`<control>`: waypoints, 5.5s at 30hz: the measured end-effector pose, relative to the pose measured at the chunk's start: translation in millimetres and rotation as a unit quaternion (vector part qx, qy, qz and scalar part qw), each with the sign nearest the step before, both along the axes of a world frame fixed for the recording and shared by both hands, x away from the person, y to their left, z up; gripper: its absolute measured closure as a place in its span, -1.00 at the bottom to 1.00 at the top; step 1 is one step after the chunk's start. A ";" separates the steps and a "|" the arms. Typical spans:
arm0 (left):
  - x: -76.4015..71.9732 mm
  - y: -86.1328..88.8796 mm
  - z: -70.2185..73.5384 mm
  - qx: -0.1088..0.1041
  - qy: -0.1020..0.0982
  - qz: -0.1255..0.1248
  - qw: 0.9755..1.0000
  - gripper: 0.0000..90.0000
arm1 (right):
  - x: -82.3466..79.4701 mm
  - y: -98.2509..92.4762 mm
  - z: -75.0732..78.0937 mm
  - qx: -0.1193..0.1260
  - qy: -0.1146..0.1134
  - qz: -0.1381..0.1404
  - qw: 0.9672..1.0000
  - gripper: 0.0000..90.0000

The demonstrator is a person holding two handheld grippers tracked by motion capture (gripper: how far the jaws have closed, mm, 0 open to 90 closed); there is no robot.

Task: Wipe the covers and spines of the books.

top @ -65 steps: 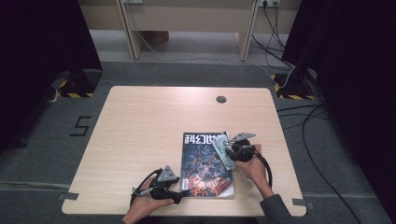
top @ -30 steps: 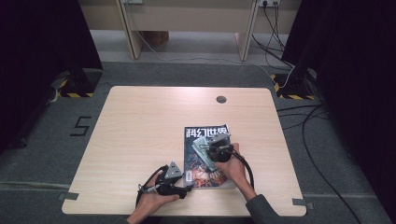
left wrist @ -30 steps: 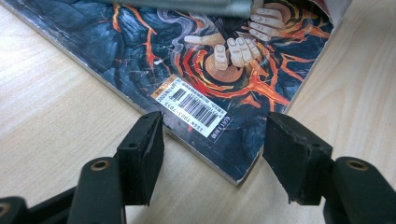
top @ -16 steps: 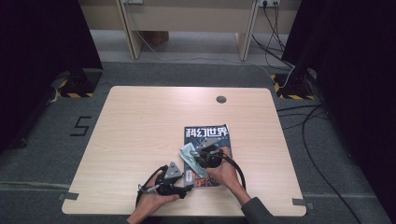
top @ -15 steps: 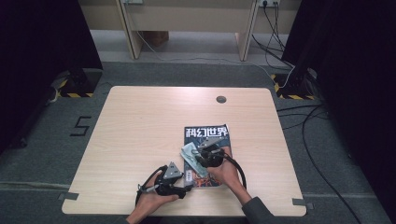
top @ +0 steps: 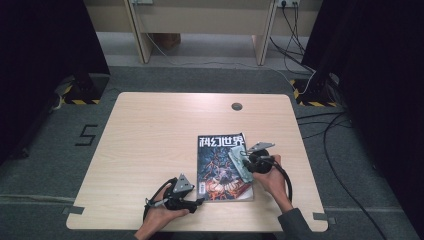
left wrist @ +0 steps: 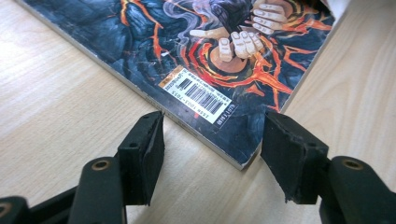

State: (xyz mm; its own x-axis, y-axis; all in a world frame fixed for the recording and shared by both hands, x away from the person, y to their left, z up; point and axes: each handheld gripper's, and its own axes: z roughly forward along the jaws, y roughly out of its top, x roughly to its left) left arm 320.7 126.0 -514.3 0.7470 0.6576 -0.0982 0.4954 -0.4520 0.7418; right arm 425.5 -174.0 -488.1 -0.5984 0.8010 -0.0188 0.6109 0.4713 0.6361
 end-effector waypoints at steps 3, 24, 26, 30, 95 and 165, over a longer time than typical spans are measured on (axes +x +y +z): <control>1.4 1.6 -0.4 -0.002 -0.001 0.001 1.000 -0.12 | 0.5 -0.8 0.1 -0.006 -0.004 0.000 1.000 0.78; -11.4 14.2 2.2 0.011 0.010 -0.010 1.000 -0.16 | -22.5 92.1 -2.7 0.003 0.000 0.113 0.994 0.80; -12.7 17.1 2.6 0.019 0.008 -0.011 1.000 -0.18 | -26.8 97.8 -3.4 0.008 0.001 0.125 0.992 0.80; -13.9 23.8 3.2 0.027 0.008 -0.004 1.000 -0.20 | -34.4 107.6 -4.0 0.010 0.001 0.144 0.990 0.80; -7.3 51.7 3.1 0.062 0.011 0.047 0.997 -0.54 | -73.4 111.1 -2.6 -0.004 -0.002 0.167 0.986 0.82; 9.1 3.7 -0.3 -0.001 0.018 0.075 0.997 -0.61 | -69.7 56.4 0.8 -0.032 -0.006 0.121 0.992 0.82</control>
